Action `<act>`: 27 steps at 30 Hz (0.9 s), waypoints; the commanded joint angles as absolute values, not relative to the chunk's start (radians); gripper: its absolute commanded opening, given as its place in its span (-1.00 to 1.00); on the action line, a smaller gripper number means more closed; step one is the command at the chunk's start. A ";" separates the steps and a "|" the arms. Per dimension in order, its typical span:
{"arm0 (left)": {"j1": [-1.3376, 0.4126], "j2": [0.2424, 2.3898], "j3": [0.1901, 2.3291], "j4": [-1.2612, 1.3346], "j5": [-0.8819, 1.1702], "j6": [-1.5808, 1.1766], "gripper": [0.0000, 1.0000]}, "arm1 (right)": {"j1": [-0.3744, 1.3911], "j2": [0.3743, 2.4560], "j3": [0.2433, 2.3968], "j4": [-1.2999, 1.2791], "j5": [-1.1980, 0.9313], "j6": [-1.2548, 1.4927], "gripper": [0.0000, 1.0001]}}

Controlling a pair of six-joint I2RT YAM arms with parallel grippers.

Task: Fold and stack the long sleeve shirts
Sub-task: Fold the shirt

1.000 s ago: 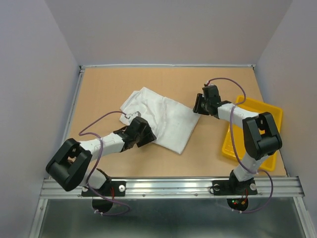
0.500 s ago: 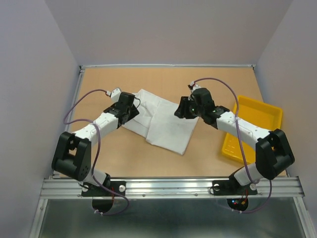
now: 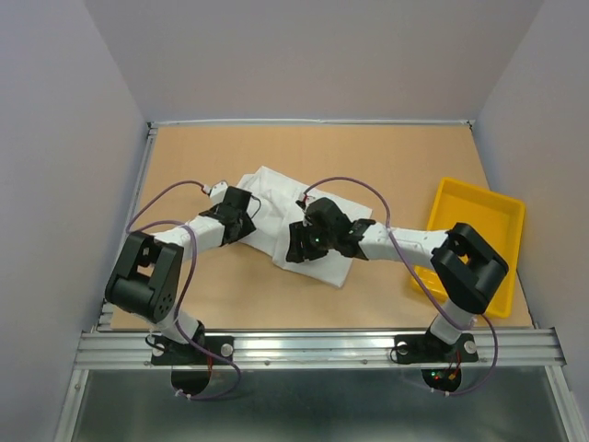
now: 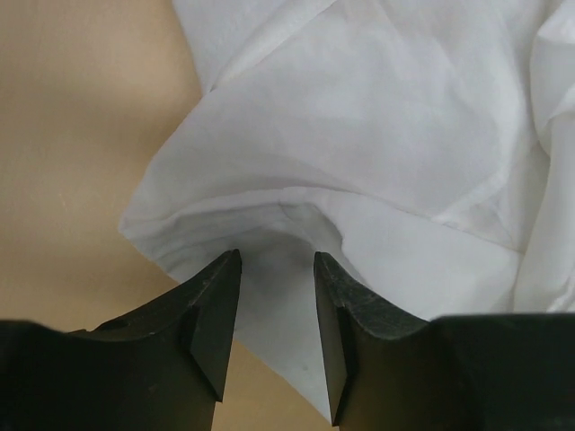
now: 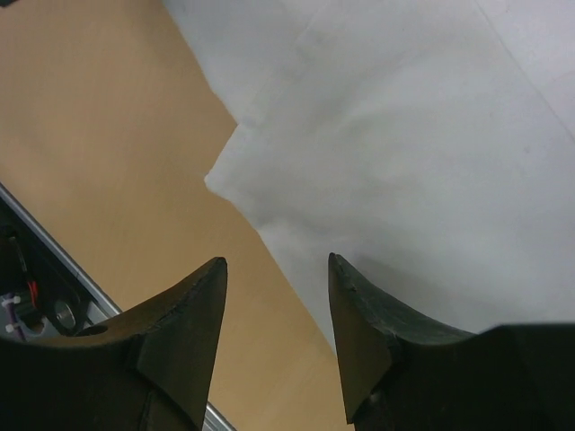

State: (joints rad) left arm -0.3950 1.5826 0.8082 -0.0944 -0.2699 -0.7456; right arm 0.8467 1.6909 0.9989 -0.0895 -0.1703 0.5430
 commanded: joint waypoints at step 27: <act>-0.601 1.140 0.719 -0.204 -0.081 -0.833 0.49 | 1.104 1.338 0.970 -0.351 0.512 0.308 0.29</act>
State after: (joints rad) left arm -0.5987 1.1347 0.6216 -0.2550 -0.1371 -0.8841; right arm 1.1049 1.3613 0.9977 -0.2863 0.4194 0.3313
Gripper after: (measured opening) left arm 0.710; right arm 0.646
